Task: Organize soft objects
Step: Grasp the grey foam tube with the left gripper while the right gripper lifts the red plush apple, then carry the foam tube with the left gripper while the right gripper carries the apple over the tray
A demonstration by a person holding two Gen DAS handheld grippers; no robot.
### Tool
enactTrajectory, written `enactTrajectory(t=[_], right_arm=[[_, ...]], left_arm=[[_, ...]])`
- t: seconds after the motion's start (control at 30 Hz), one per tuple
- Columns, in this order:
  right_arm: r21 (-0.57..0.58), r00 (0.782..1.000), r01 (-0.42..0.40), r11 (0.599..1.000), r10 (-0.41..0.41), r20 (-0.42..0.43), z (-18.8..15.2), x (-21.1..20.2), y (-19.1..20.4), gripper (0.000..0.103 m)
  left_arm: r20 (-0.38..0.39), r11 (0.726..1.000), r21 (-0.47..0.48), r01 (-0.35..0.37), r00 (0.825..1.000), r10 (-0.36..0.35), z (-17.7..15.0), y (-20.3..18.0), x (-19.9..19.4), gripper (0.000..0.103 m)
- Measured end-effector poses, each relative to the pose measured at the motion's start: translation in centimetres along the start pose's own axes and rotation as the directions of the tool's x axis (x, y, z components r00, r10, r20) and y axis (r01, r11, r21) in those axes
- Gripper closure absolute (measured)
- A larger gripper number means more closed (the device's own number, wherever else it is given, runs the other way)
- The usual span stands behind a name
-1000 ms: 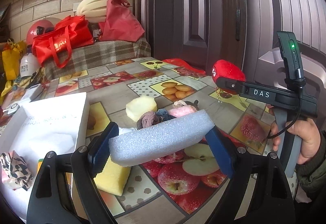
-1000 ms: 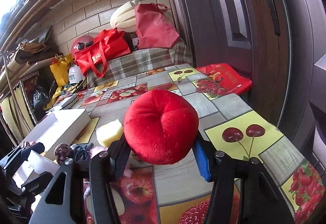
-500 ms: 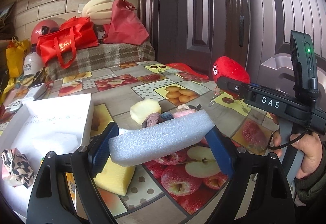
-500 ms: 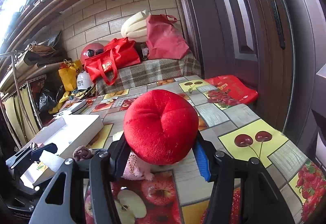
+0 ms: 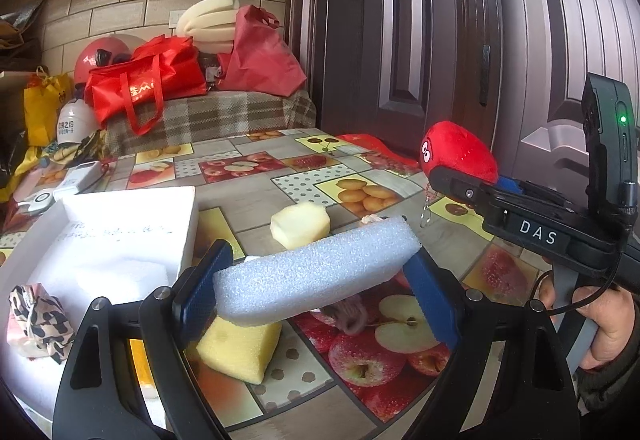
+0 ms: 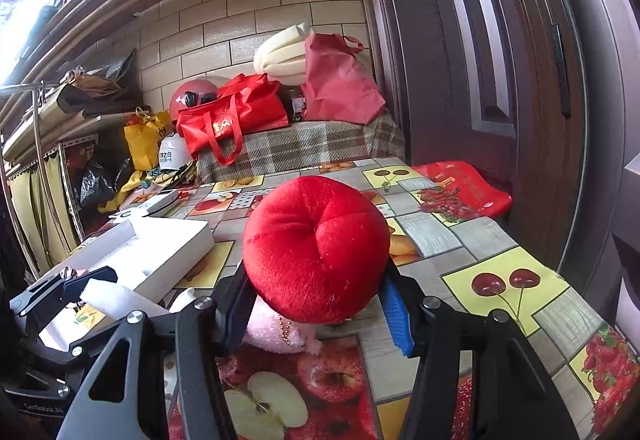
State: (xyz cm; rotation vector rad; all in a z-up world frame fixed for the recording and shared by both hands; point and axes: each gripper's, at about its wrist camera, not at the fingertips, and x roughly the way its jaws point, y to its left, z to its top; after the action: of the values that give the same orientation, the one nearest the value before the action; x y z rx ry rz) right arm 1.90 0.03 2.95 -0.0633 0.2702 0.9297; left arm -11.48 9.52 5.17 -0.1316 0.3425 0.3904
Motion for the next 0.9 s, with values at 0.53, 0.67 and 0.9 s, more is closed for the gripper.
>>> enactTrajectory(t=[0.53, 0.67, 0.9], right_arm=[[-0.065, 0.998, -0.052, 0.997, 0.053, 0.017, -0.2, -0.4, 3.0, 0.046], [-0.073, 0.998, -0.059, 0.996, 0.061, 0.016, -0.3, -0.4, 3.5, 0.046], [-0.088, 0.997, -0.07, 0.994, 0.072, 0.014, -0.4, -0.4, 4.1, 0.046]], left_arm=[[0.045, 0.998, -0.004, -0.067, 0.997, 0.067, -0.3, 1.4, -1.3, 0.015], [0.054, 0.996, -0.005, -0.088, 0.995, 0.088, -0.3, 1.7, -1.5, 0.015], [0.071, 0.99, -0.003, -0.138, 0.988, 0.138, -0.6, 3.0, -2.4, 0.015]])
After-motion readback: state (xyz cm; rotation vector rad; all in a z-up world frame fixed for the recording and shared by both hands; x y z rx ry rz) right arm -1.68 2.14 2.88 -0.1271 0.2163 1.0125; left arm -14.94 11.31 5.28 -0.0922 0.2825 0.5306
